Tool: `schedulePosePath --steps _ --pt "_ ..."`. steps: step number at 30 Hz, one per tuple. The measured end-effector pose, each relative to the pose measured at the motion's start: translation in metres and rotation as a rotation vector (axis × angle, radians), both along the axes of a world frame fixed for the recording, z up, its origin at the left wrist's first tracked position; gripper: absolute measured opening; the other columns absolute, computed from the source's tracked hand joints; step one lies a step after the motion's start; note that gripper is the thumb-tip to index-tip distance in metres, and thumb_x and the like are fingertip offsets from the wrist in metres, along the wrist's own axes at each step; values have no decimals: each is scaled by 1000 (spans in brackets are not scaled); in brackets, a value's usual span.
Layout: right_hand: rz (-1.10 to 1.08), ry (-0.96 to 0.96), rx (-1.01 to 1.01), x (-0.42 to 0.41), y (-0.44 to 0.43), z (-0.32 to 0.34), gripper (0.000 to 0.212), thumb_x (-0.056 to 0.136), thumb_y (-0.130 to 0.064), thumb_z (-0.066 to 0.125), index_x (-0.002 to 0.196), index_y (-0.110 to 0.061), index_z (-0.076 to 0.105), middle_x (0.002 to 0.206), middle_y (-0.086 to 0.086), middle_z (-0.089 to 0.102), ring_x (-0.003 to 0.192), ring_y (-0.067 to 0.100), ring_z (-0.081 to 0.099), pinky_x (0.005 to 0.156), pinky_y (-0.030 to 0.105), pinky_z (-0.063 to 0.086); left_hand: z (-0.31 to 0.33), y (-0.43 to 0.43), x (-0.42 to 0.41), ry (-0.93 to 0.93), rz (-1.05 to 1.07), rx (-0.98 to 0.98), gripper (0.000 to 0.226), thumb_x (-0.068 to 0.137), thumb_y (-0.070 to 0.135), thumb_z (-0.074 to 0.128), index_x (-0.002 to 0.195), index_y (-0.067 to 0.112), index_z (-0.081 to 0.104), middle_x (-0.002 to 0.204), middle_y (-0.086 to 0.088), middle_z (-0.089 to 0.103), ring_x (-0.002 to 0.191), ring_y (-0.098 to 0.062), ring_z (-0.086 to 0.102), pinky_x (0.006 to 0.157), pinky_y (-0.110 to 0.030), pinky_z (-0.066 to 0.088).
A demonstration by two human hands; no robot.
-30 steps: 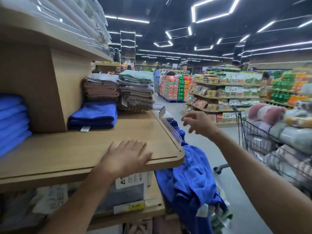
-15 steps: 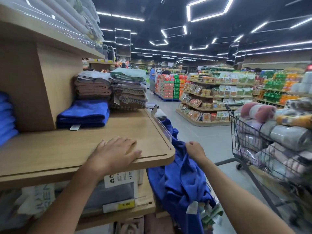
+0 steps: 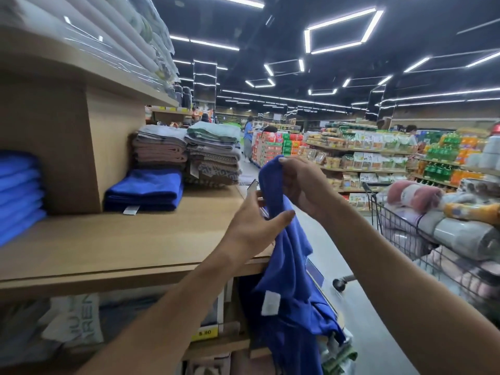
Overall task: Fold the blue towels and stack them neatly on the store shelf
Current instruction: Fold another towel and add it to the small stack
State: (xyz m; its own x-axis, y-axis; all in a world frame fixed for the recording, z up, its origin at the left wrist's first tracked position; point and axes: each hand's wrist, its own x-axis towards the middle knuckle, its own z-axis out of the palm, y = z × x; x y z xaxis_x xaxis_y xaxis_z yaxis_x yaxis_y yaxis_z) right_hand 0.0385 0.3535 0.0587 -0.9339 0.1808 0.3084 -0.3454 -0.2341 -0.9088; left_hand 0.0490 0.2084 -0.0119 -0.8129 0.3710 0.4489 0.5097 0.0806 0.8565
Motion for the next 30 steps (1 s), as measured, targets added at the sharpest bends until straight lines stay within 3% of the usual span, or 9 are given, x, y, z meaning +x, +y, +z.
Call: schedulePosePath --steps 4,8,11,14,18,23,25,27,30 --pt "75 73 131 18 -11 16 10 99 -9 61 94 -15 67 86 6 72 78 20 71 71 32 60 18 -16 -14 -99 5 249 13 91 19 55 99 18 64 89 0 71 79 -13 64 73 -33 53" --pt "-22 33 638 25 -2 -9 28 94 -14 71 121 -20 65 114 -1 65 71 6 69 57 26 57 40 -76 -30 -130 40 417 29 104 4 41 91 15 65 82 1 69 79 -13 61 74 -25 50" --pt "-61 -63 1193 23 -10 -45 58 85 -24 79 137 -28 54 125 -7 59 77 -3 68 63 28 58 49 -129 -42 -225 -43 272 23 103 15 50 102 6 71 98 -12 72 96 -26 64 89 -37 49" --pt "-114 -55 1526 25 -13 -51 51 77 -39 77 126 -34 62 117 -8 67 95 16 69 82 37 56 43 -172 -45 -286 -78 127 16 94 14 63 100 14 78 106 -15 75 88 -22 73 75 -29 59" --pt "-51 -300 1505 15 -7 -27 25 88 -21 71 112 -21 64 119 4 68 68 26 75 55 30 58 28 -214 -44 -281 -10 120 24 91 9 65 89 27 82 96 -8 78 76 -15 75 60 -19 56" --pt "-204 -193 1448 -24 -23 30 14 92 -3 59 90 -17 64 99 12 73 68 26 76 67 47 64 12 -237 -39 -240 7 22 15 95 21 66 100 30 78 105 -3 78 93 -16 75 70 -21 58" --pt "-415 64 1481 -57 -46 60 15 89 -5 58 93 -18 65 104 10 72 80 27 73 70 39 60 11 -239 -39 -258 11 60 14 94 23 68 106 23 76 107 -3 78 98 -20 75 71 -23 59" --pt "-509 279 1438 -90 -76 79 26 88 -7 58 109 -17 70 118 12 68 106 31 65 91 42 53 9 -239 -43 -310 37 150 20 93 21 70 112 16 72 107 -6 77 96 -21 75 68 -23 59" --pt "-364 217 1530 -126 -116 69 62 88 -8 62 148 -15 48 150 17 43 136 32 45 111 35 36 -3 -239 -48 -345 116 138 19 94 14 67 113 12 68 100 -4 79 88 -17 76 64 -23 58"
